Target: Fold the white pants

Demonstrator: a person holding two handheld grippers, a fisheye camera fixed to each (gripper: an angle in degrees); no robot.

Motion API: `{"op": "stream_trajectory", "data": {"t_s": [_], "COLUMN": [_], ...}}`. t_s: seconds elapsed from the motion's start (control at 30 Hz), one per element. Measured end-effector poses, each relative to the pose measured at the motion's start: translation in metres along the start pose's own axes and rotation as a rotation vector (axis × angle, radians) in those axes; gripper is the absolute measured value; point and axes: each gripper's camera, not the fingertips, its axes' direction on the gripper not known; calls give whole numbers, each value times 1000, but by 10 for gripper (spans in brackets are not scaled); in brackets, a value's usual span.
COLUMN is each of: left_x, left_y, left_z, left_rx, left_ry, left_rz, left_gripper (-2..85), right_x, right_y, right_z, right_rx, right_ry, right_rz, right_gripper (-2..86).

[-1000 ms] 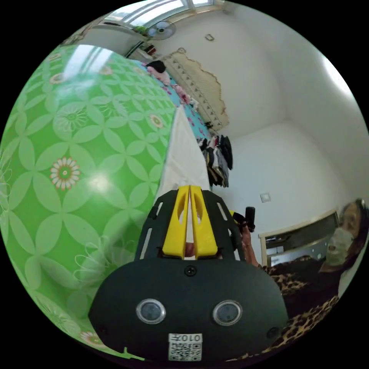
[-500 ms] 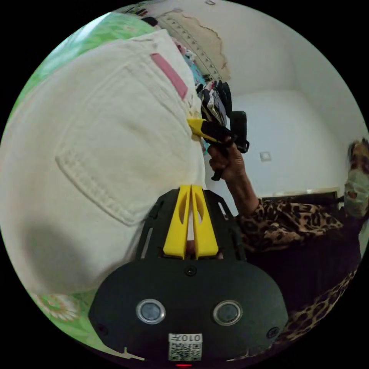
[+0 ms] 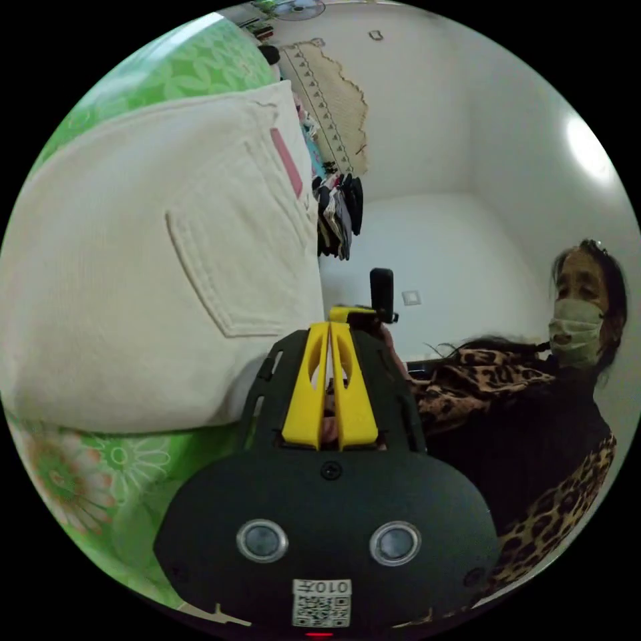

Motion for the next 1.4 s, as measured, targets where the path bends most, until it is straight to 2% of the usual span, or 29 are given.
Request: {"op": "stream_trajectory", "data": {"t_s": [0.07,0.2,0.27,0.43,0.53,0.57,0.7,0.77,0.87,0.97,1.13,1.4], "left_x": [8,9,-11,-43,-47,-49,-48,-49,-50,-49,-49,-44], "left_y": [-27,-67,-82,-80,-82,-83,-83,-84,-84,-84,-83,-82], "left_z": [-4,7,17,11,11,10,10,10,8,7,4,0], "left_rx": [-26,-41,-50,1,-19,-24,-36,-43,-43,-43,-49,-48], "left_ry": [-76,-103,-177,-31,-14,1,-1,10,19,24,48,51], "left_rz": [41,96,56,23,13,10,26,25,21,23,20,18], "left_gripper": [-2,-2,-3,-3,-2,-2,-2,-2,-2,-2,-2,-2], "right_x": [-2,0,-2,-13,-22,-23,-22,-24,-33,-44,-58,-53], "right_y": [11,19,21,38,44,46,60,56,51,47,52,48], "right_z": [9,34,45,62,90,92,61,63,72,88,107,123], "right_rx": [29,38,36,41,-58,-42,279,263,216,105,27,-23], "right_ry": [-26,-67,-68,-22,41,76,43,118,129,248,312,181], "right_rz": [15,44,39,-7,-27,-18,21,7,-74,-162,-375,-429], "right_gripper": [23,25,25,25,26,27,32,39,54,67,72,37]}}
